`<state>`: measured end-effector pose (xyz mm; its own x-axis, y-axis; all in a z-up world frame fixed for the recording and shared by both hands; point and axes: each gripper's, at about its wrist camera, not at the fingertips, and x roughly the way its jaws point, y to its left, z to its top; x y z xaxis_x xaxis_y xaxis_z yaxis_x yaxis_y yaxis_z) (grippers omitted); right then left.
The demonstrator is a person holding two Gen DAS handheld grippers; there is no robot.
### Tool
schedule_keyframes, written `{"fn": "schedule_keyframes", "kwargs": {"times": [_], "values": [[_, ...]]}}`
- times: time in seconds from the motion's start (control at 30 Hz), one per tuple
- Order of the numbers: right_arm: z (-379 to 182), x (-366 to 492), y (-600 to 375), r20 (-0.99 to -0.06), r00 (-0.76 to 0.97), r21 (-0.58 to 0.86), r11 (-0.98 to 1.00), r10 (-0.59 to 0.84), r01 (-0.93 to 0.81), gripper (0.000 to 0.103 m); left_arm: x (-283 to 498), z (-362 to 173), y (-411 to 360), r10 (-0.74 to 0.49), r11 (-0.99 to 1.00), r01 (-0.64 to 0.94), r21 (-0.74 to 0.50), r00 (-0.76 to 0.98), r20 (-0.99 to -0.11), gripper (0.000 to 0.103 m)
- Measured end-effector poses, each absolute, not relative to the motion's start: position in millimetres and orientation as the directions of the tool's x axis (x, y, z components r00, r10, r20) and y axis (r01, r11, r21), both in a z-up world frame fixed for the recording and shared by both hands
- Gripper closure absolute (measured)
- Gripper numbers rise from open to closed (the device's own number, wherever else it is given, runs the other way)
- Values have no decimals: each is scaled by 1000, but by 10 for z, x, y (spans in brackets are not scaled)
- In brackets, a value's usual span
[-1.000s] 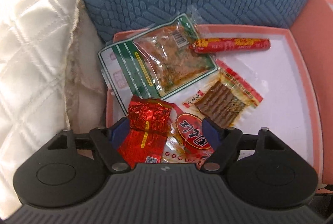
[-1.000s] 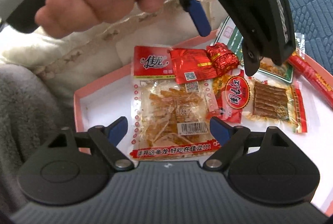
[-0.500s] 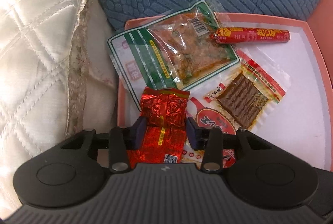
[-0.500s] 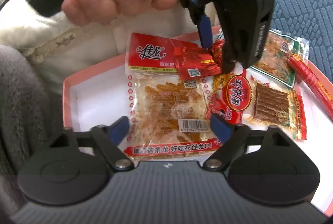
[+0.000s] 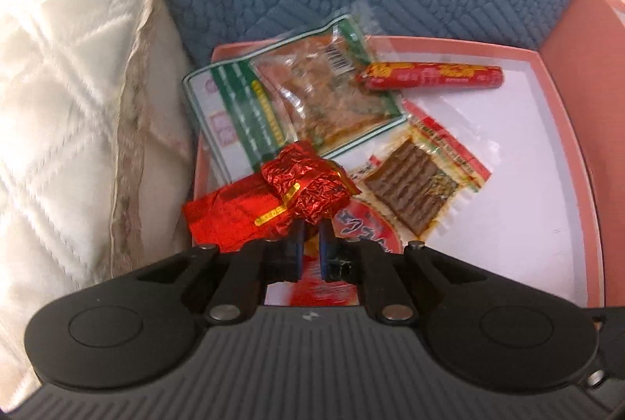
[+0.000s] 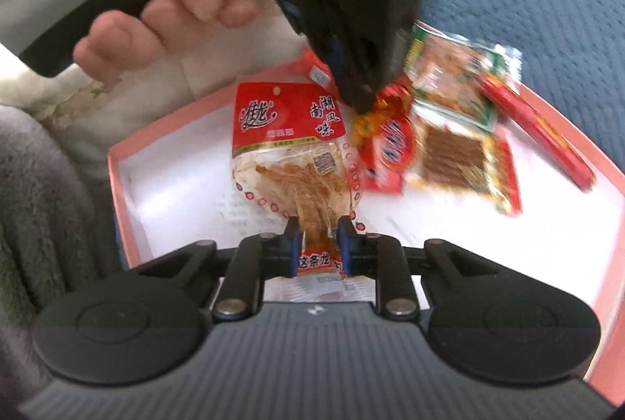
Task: Organize snacks
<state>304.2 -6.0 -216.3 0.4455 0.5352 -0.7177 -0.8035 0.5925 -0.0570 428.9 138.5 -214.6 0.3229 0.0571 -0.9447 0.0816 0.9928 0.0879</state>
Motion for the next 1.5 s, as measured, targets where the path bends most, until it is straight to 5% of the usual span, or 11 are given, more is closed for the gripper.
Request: {"fn": "schedule_keyframes", "kwargs": {"times": [0.2, 0.23, 0.33, 0.5, 0.63, 1.1, 1.5], "values": [[-2092, 3024, -413, -729, 472, 3, 692, 496, -722, 81, 4324, -2119, 1169, 34, 966, 234, 110, 308, -951, 92], [-2078, 3013, -456, -728, 484, -2, 704, 485, -710, 81, 4337, -2129, 1157, 17, 963, 252, 95, 294, -956, 87], [-2075, 3025, -542, -728, 511, -18, 731, 458, -682, 81, 4378, -2190, 1110, 44, 945, 298, 134, 292, -955, 49], [-2116, 3092, -564, -737, 511, -24, 740, 441, -672, 81, 4473, -2221, 1081, 105, 895, 388, 221, 298, -949, 45], [-2117, 3040, -507, -737, 526, -86, 713, 424, -696, 81, 4565, -2240, 1102, 143, 853, 446, 271, 299, -944, 25], [-2142, 3129, -524, -750, 519, -68, 733, 410, -677, 80, 4608, -2426, 994, 87, 775, 585, 240, 278, -957, 30], [-2133, 3105, -562, -749, 542, -73, 766, 381, -638, 80, 4482, -2288, 1128, 85, 863, 454, 222, 302, -950, 44]]}}
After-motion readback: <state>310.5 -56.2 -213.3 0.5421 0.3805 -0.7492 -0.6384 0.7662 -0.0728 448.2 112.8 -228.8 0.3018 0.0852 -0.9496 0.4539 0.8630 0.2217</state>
